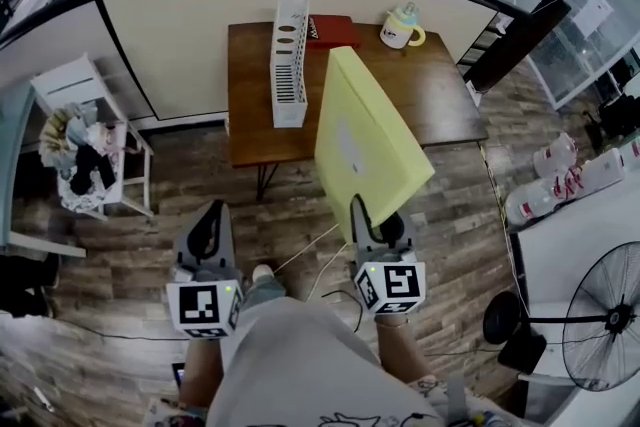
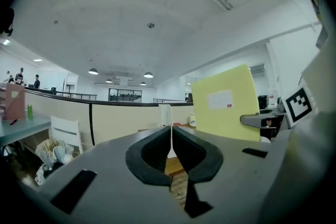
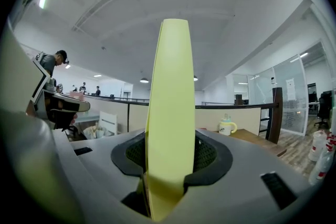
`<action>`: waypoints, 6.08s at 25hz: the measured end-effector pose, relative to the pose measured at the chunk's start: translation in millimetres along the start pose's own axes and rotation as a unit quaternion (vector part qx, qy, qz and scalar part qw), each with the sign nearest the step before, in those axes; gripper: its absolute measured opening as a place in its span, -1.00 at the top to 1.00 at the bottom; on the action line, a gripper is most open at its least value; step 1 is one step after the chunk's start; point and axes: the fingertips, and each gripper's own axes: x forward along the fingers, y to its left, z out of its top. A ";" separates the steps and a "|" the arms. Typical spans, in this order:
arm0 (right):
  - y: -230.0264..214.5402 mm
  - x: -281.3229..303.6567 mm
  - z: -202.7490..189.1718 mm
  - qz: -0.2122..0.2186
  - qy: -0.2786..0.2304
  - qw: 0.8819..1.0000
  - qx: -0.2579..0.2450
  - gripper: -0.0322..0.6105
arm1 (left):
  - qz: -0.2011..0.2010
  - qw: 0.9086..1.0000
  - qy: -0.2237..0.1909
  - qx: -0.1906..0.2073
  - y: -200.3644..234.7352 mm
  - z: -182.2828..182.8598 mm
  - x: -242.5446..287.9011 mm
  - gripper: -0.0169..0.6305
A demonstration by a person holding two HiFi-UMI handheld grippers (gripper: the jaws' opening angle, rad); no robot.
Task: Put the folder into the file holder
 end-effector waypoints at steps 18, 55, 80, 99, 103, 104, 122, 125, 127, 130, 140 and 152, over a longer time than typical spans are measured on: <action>19.6 62.5 27.2 -0.009 -0.017 1.000 0.003 0.41 | -0.035 0.999 0.031 -0.012 32.0 -14.6 46.9 0.91; -20.6 284.5 73.7 0.046 -0.044 0.997 0.050 0.41 | 0.002 1.000 0.010 -0.009 80.0 36.2 241.9 0.91; -20.2 341.7 88.3 0.023 -0.057 0.996 0.062 0.41 | -0.014 1.000 0.019 -0.014 102.4 33.5 271.8 0.91; -7.8 357.4 63.5 -0.010 -0.053 0.997 0.059 0.41 | -0.021 0.999 0.038 -0.015 100.8 17.7 266.0 0.91; -8.6 353.9 54.6 -0.034 -0.062 0.994 0.078 0.41 | -0.027 0.998 0.046 -0.015 97.4 10.5 264.7 0.91; -9.4 353.2 52.5 -0.042 -0.064 0.994 0.083 0.41 | -0.029 0.998 0.050 -0.016 96.3 7.9 264.4 0.91; -0.5 357.0 34.7 -0.096 -0.089 0.988 0.081 0.41 | -0.050 0.996 0.074 -0.021 96.3 -12.9 264.5 0.91; 2.2 357.6 30.1 -0.099 -0.091 0.987 0.083 0.41 | -0.053 0.995 0.083 -0.024 99.3 -16.7 264.0 0.91; 3.3 358.3 27.2 -0.101 -0.093 0.987 0.080 0.41 | -0.055 0.994 0.087 -0.025 100.9 -19.1 264.8 0.91; 3.8 360.2 22.7 -0.100 -0.098 0.987 0.075 0.41 | -0.059 0.994 0.086 -0.023 102.0 -21.5 267.1 0.91; 5.1 367.0 1.8 -0.099 -0.086 0.989 0.071 0.41 | -0.062 0.993 0.092 -0.025 103.2 -29.1 270.6 0.91; 11.4 372.4 -26.1 -0.089 -0.055 0.993 0.053 0.40 | -0.070 0.992 0.100 -0.030 99.5 -36.1 282.7 0.91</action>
